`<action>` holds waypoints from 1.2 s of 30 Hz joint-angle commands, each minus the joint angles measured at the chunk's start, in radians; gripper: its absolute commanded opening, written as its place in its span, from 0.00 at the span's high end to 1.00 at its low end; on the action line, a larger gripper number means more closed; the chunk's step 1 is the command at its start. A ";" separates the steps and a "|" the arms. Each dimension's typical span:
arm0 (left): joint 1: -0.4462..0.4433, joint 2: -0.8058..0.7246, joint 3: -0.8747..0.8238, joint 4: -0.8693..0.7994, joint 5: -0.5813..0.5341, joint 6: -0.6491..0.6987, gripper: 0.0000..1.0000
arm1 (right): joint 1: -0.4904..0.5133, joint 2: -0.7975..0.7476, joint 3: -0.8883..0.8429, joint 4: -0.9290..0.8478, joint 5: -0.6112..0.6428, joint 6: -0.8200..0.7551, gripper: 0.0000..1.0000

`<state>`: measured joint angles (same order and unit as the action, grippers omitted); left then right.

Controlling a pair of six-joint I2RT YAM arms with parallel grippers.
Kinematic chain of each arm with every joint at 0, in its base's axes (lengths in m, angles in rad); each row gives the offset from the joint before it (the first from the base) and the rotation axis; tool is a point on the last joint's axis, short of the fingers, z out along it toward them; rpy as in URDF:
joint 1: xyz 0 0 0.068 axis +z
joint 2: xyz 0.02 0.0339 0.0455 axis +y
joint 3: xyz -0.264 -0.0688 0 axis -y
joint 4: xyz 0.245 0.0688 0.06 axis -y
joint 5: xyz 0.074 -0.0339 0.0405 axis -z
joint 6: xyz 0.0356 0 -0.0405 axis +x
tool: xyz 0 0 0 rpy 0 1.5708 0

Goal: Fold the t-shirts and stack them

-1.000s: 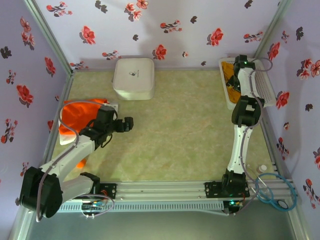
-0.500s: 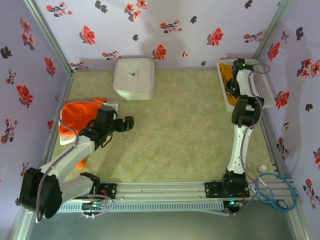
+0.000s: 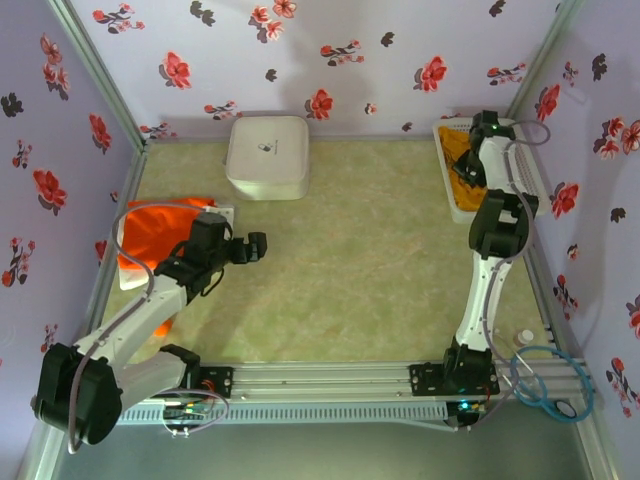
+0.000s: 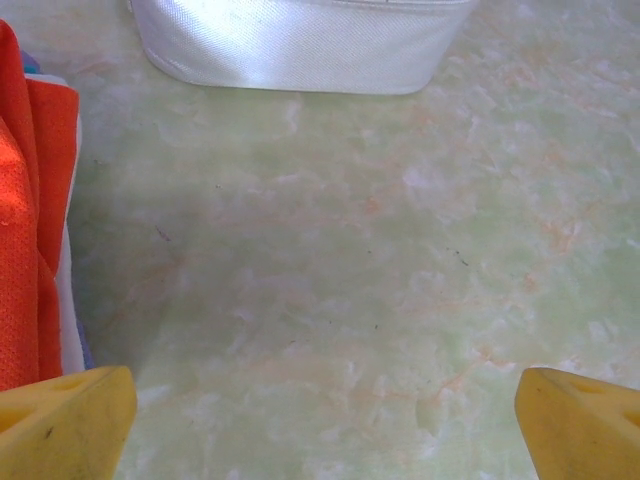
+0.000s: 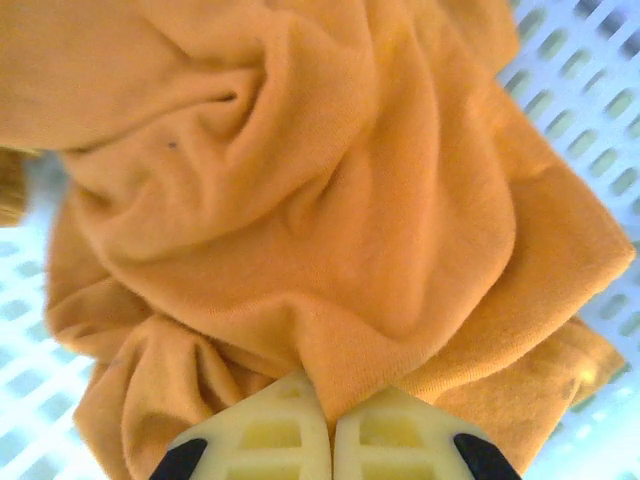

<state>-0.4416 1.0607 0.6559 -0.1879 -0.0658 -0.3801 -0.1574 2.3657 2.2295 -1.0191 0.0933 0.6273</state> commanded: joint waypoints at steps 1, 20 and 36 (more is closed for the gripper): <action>-0.008 -0.014 -0.002 0.011 0.017 -0.032 0.02 | 0.013 -0.188 -0.080 0.112 0.064 -0.027 1.00; -0.009 0.031 0.041 0.000 0.075 -0.083 0.02 | 0.211 -0.951 -0.891 0.770 0.318 -0.139 1.00; -0.009 0.097 0.142 -0.010 0.096 -0.046 0.01 | 0.594 -1.323 -1.019 0.825 0.155 -0.495 1.00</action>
<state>-0.4454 1.1442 0.7406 -0.1814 0.0132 -0.4458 0.3580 1.0748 1.2285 -0.2066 0.3355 0.2390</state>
